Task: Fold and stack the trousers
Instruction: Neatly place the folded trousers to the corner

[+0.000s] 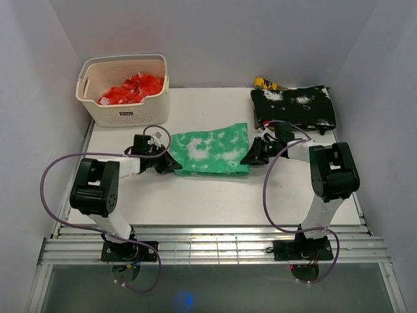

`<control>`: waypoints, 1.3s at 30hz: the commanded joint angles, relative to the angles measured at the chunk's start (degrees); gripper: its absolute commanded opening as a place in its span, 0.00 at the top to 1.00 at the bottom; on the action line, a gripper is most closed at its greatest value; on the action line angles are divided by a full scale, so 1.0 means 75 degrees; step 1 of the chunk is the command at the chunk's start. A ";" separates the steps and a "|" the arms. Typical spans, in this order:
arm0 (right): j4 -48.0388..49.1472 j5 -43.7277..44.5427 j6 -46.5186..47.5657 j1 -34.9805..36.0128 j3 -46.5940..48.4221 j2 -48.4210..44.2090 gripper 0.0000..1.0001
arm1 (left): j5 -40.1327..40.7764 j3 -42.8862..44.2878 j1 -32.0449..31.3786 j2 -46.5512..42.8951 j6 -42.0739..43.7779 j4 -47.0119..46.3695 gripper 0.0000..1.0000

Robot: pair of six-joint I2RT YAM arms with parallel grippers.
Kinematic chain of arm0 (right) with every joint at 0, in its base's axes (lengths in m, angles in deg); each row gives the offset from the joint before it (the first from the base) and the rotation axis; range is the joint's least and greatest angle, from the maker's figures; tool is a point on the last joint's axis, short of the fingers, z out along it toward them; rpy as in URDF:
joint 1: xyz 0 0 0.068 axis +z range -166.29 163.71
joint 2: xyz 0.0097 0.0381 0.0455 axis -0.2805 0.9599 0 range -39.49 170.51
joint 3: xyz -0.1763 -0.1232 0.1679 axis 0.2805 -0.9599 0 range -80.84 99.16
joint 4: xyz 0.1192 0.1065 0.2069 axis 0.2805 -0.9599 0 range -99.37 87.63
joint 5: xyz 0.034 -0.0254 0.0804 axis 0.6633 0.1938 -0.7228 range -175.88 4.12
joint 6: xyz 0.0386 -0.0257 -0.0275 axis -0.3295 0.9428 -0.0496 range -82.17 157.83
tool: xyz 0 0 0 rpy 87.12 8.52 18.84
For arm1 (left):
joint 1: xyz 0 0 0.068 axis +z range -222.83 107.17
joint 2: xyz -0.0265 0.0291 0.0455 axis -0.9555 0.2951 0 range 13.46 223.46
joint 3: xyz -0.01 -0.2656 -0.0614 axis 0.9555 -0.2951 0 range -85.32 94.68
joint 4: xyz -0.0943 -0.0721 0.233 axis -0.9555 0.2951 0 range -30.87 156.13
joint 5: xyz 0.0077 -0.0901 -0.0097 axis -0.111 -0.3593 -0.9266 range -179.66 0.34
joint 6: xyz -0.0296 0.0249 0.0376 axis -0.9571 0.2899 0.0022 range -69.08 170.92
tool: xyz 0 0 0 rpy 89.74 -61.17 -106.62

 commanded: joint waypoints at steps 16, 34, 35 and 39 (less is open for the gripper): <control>-0.1676 0.1215 0.2714 -0.0589 0.3137 -0.2109 0.92 | 0.0893 0.2597 -0.1590 -0.0869 0.1571 -0.0812 1.00; -0.1478 0.2914 0.4274 -0.3978 0.6656 -0.0095 0.92 | 0.1079 1.0438 -0.3584 0.5841 0.1326 -0.3237 1.00; -0.1384 0.3008 0.4297 -0.4060 0.6551 -0.0071 0.92 | 0.1161 1.0661 -0.3608 0.6079 0.1244 -0.3378 1.00; -0.0392 0.3674 0.4625 -0.4248 0.5510 0.0000 0.92 | 0.1536 1.1261 -0.3713 0.7016 0.1442 -0.4127 1.00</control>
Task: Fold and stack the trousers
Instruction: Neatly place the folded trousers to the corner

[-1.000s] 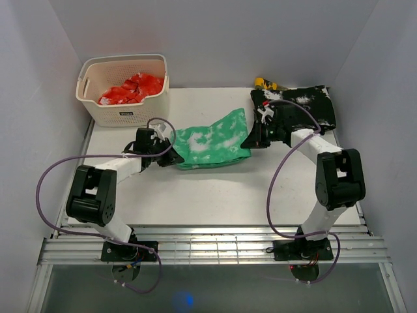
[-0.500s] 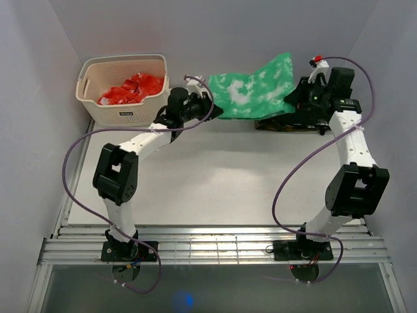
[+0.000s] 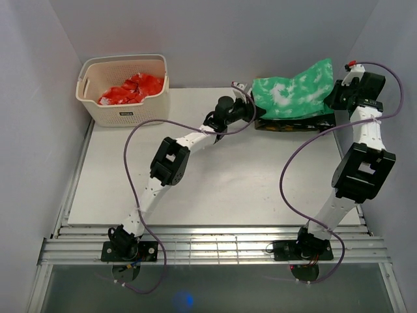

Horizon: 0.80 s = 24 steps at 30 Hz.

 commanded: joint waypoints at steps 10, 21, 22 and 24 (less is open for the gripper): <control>0.3530 0.2044 0.0519 -0.0273 -0.1273 0.0674 0.92 | 0.1123 0.1337 -0.0016 0.1703 0.1294 -0.2197 1.00; 0.3764 0.2372 0.0414 -0.0332 -0.0439 0.1014 0.92 | 0.1414 0.1759 -0.0028 0.1632 0.1305 -0.2619 1.00; 0.3799 0.2384 0.0321 -0.0343 -0.0450 0.1095 0.92 | 0.1461 0.1806 -0.0028 0.1656 0.1387 -0.2666 1.00; 0.3799 0.2500 0.0297 -0.0355 -0.0497 0.1201 0.92 | 0.1497 0.1946 -0.0028 0.1761 0.1516 -0.2667 1.00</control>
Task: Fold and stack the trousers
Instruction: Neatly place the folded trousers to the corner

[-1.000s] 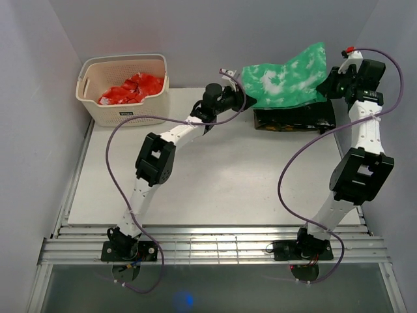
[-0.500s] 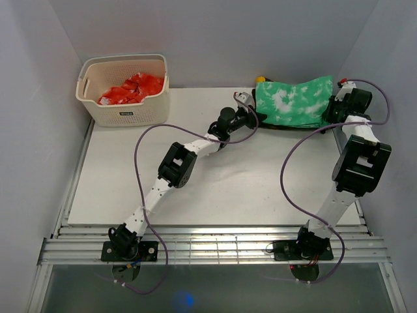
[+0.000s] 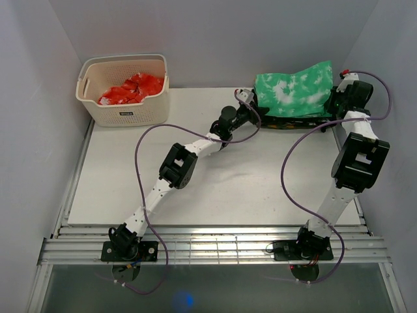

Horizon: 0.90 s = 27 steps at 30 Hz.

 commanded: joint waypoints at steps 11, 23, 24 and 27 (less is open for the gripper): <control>0.1594 0.1919 0.0426 -0.0379 0.0698 0.1268 0.92 | 0.0696 0.0528 0.0331 0.0407 0.0778 -0.0644 0.73; 0.0530 0.1594 -0.0124 -0.0355 0.1425 0.1048 0.03 | -0.0487 -0.4928 0.1466 -0.4775 0.0356 -0.0329 0.02; 0.0435 0.1475 -0.0159 -0.0355 0.1356 0.0931 0.10 | -0.0639 -0.5792 0.1561 -0.5272 0.0345 0.0055 0.02; 0.0003 0.0912 -0.0311 -0.0308 0.1029 0.0322 0.10 | -0.0839 -0.6723 0.1796 -0.7019 0.0449 0.1889 0.02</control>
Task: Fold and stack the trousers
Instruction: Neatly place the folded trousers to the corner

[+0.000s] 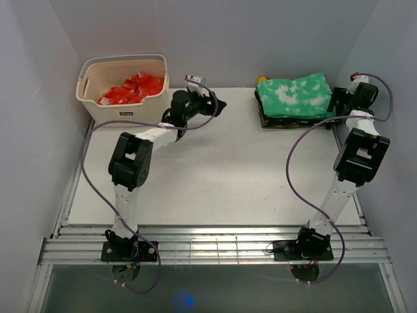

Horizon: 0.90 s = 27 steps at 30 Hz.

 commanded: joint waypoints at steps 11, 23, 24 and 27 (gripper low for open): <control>-0.3968 -0.4522 0.0416 0.0053 -0.0300 -0.3554 0.10 | 0.0375 -0.1031 0.0941 -0.4736 0.1260 0.8747 0.02; -0.6553 -0.3712 0.3418 0.2183 -0.4841 -0.6131 0.10 | -0.0774 -0.3807 0.2116 -0.6154 0.2866 0.9079 0.02; -0.6436 -0.3523 0.3406 0.2337 -0.5134 -0.6272 0.10 | -0.0693 -0.4064 0.2116 -0.6318 0.2866 0.9020 0.02; -0.6013 -0.2983 0.3394 0.2736 -0.6026 -0.6706 0.10 | -0.0365 -0.4219 0.2116 -0.6343 0.2972 0.9147 0.02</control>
